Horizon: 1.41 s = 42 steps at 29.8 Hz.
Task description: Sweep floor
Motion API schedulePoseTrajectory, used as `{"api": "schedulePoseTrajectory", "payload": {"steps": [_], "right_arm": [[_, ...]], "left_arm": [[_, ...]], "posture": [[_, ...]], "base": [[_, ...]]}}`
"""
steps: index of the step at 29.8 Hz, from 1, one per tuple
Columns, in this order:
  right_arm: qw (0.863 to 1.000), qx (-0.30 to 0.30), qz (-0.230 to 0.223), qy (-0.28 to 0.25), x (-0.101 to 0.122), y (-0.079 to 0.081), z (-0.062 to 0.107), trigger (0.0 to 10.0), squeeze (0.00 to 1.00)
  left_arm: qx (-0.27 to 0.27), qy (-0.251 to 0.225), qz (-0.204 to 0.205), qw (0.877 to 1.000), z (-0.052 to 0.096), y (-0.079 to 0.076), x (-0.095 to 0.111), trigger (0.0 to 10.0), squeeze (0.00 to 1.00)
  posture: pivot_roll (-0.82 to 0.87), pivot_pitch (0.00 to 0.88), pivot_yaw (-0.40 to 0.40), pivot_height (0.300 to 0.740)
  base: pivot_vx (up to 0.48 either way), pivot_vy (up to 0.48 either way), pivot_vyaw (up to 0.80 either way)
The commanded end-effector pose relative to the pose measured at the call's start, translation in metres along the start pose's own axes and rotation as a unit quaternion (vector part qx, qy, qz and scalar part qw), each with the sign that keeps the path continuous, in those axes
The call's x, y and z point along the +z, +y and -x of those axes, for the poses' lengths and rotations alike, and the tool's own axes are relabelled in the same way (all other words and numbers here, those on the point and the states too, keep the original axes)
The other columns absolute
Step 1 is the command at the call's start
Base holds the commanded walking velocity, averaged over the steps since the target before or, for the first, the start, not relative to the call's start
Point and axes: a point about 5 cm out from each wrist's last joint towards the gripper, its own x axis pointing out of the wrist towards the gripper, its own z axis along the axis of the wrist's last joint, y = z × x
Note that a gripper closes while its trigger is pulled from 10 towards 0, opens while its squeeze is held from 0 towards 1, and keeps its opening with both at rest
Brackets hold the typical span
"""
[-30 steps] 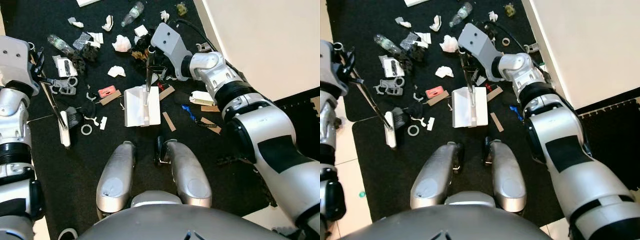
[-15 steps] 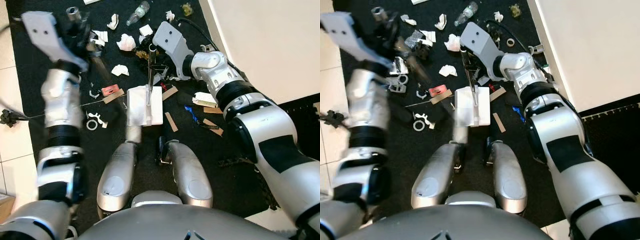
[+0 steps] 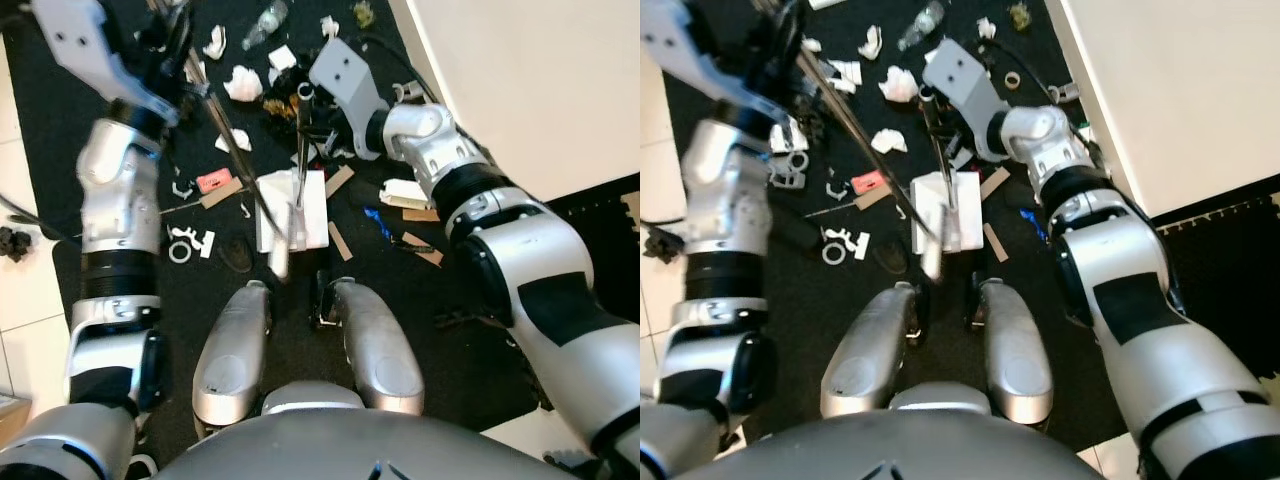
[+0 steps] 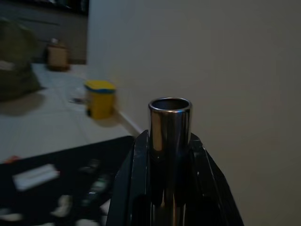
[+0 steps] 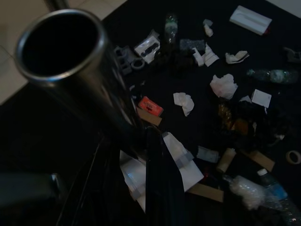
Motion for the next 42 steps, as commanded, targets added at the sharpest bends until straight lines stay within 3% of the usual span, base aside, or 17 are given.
{"api": "schedulePoseTrajectory", "payload": {"steps": [1,4,5,7,11,17,20,23,27,29,30,32,33,35,37,38,42], "right_arm": [[0.998,0.015,-0.040,0.042,-0.027,0.011,0.000,10.0,0.00],[0.998,0.015,-0.040,0.042,-0.027,0.010,0.000,10.0,0.00],[0.998,0.014,-0.039,0.043,-0.026,0.009,0.001,10.0,0.00],[0.998,0.014,-0.038,0.043,-0.025,0.009,0.001,10.0,0.00],[0.998,0.014,-0.038,0.043,-0.025,0.008,0.001,10.0,0.00],[0.998,0.017,-0.033,0.043,-0.023,0.005,0.003,10.0,0.00],[0.998,0.015,-0.032,0.045,-0.024,0.003,0.005,10.0,0.00],[0.998,0.013,-0.033,0.046,-0.025,0.002,0.006,10.0,0.00],[0.998,0.013,-0.032,0.050,-0.027,0.003,0.007,10.0,0.00],[0.998,0.014,-0.032,0.050,-0.027,0.003,0.007,10.0,0.00],[0.998,0.014,-0.032,0.050,-0.027,0.003,0.007,10.0,0.00],[0.998,0.015,-0.031,0.048,-0.025,0.003,0.006,10.0,0.00],[0.998,0.015,-0.031,0.048,-0.025,0.003,0.006,10.0,0.00],[0.998,0.016,-0.030,0.045,-0.023,0.003,0.005,10.0,0.00],[0.998,0.016,-0.030,0.045,-0.023,0.003,0.005,10.0,0.00],[0.998,0.016,-0.030,0.044,-0.022,0.002,0.005,10.0,0.00],[0.999,0.016,-0.029,0.043,-0.021,0.002,0.006,10.0,0.00]], "left_arm": [[0.013,0.003,-0.040,0.999,0.012,0.016,0.013,10.0,0.00],[0.037,0.012,-0.059,0.997,0.023,0.029,0.016,10.0,0.00],[0.071,0.031,-0.085,0.993,0.036,0.043,0.012,10.0,0.00],[0.096,0.049,-0.103,0.989,0.046,0.053,0.005,10.0,0.00],[0.121,0.060,-0.100,0.986,0.051,0.059,-0.005,10.0,0.00],[0.171,0.123,-0.083,0.974,0.065,0.069,-0.039,10.0,0.00],[0.179,0.163,-0.120,0.963,0.074,0.072,-0.047,10.0,0.00],[0.205,0.154,-0.116,0.960,0.077,0.075,-0.048,10.0,0.00],[0.169,0.086,-0.014,0.982,0.055,0.053,-0.046,10.0,0.00],[0.137,0.056,0.038,0.988,0.038,0.037,-0.044,10.0,0.00],[0.137,0.056,0.038,0.988,0.038,0.037,-0.044,10.0,0.00],[0.099,0.039,0.081,0.991,0.020,0.020,-0.045,10.0,0.00],[0.099,0.039,0.081,0.991,0.020,0.020,-0.045,10.0,0.00],[0.063,0.030,0.106,0.992,0.000,-0.002,-0.048,10.0,0.00],[0.063,0.030,0.106,0.992,0.000,-0.002,-0.048,10.0,0.00],[0.052,0.030,0.106,0.993,-0.013,-0.012,-0.051,10.0,0.00],[0.064,0.010,0.104,0.992,-0.026,-0.014,-0.045,10.0,0.00]], "posture": [[0.11,0.228,-0.056,0.740],[0.11,0.229,-0.060,0.740],[0.11,0.232,-0.067,0.740],[0.11,0.237,-0.072,0.740],[0.10,0.244,-0.081,0.740],[0.07,0.261,-0.088,0.740],[0.06,0.267,-0.087,0.740],[0.07,0.270,-0.092,0.740],[0.06,0.274,-0.098,0.740],[0.06,0.274,-0.098,0.740],[0.06,0.274,-0.098,0.740],[0.06,0.274,-0.098,0.740],[0.06,0.274,-0.098,0.740],[0.04,0.271,-0.101,0.740],[0.04,0.271,-0.101,0.740],[0.04,0.272,-0.100,0.740],[0.04,0.266,-0.097,0.740]], "base": [[0.000,0.000,0.00],[0.000,0.000,0.00],[0.000,0.000,0.00],[0.000,0.000,0.00],[0.000,0.000,0.00],[0.000,0.000,0.00],[0.000,0.000,0.00],[0.000,0.000,0.00],[0.000,0.000,0.00],[0.000,0.000,0.00],[0.000,0.000,0.00],[0.000,0.000,0.00],[0.000,0.000,0.00],[0.000,0.000,0.00],[0.000,0.000,0.00],[0.000,0.000,0.00],[0.000,0.000,0.00]]}}
